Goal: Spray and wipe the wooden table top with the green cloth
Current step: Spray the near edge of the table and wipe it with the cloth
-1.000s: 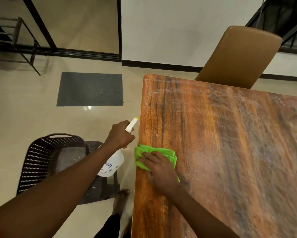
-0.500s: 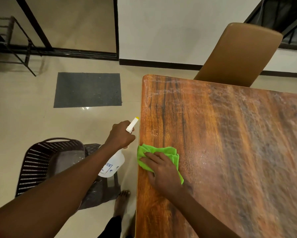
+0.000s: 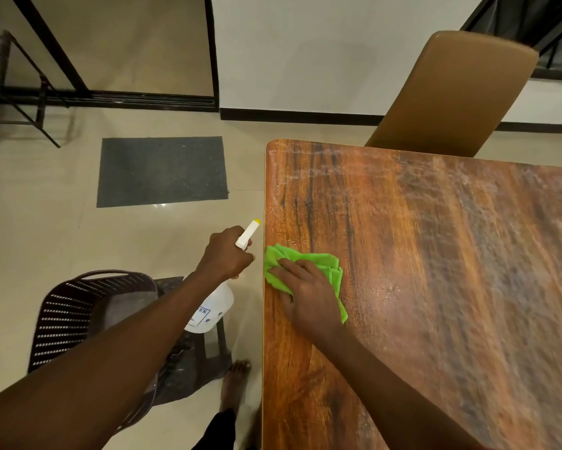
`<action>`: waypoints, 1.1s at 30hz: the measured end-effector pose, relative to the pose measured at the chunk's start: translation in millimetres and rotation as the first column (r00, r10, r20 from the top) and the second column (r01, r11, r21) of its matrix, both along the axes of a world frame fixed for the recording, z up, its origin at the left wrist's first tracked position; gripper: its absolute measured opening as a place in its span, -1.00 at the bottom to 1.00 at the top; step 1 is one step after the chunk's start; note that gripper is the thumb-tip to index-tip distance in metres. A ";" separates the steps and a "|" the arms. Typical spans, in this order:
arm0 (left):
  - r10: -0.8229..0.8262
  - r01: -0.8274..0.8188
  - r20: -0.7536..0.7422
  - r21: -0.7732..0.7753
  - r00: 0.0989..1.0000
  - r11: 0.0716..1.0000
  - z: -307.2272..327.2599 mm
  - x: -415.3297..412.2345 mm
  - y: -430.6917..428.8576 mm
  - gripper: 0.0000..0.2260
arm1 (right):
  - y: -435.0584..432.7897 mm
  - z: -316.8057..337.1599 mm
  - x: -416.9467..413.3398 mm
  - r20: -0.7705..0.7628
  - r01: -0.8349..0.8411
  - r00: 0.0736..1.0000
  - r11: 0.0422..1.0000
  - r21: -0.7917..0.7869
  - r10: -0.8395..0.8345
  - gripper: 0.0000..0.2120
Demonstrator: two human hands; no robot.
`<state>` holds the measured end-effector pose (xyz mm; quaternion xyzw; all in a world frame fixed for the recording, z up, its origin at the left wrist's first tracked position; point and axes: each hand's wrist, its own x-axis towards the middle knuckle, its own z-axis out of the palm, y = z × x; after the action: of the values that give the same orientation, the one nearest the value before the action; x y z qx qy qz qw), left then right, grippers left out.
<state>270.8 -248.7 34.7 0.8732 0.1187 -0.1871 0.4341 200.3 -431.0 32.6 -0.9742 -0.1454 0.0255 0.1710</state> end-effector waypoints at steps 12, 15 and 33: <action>-0.022 0.022 -0.007 -0.006 1.000 1.000 4.9 6.8 -5.9 -0.82 | 9.8 1.1 50.6 -0.002 0.018 1.000 1.000 -0.009 -0.018 -0.67; -0.006 0.006 -0.007 -0.008 1.000 1.000 5.7 10.6 -2.9 -0.81 | 10.7 2.4 50.3 0.007 0.019 1.000 1.000 0.012 -0.019 -0.67; 0.025 -0.026 -0.044 -0.031 0.999 0.999 3.3 31.7 8.0 -0.83 | 16.3 -2.5 74.5 0.050 -0.033 0.998 0.999 0.043 0.031 -0.69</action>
<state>302.4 -240.7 38.0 0.8605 0.1363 -0.2023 0.4473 274.9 -414.7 30.0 -0.9680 -0.1657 0.0009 0.1882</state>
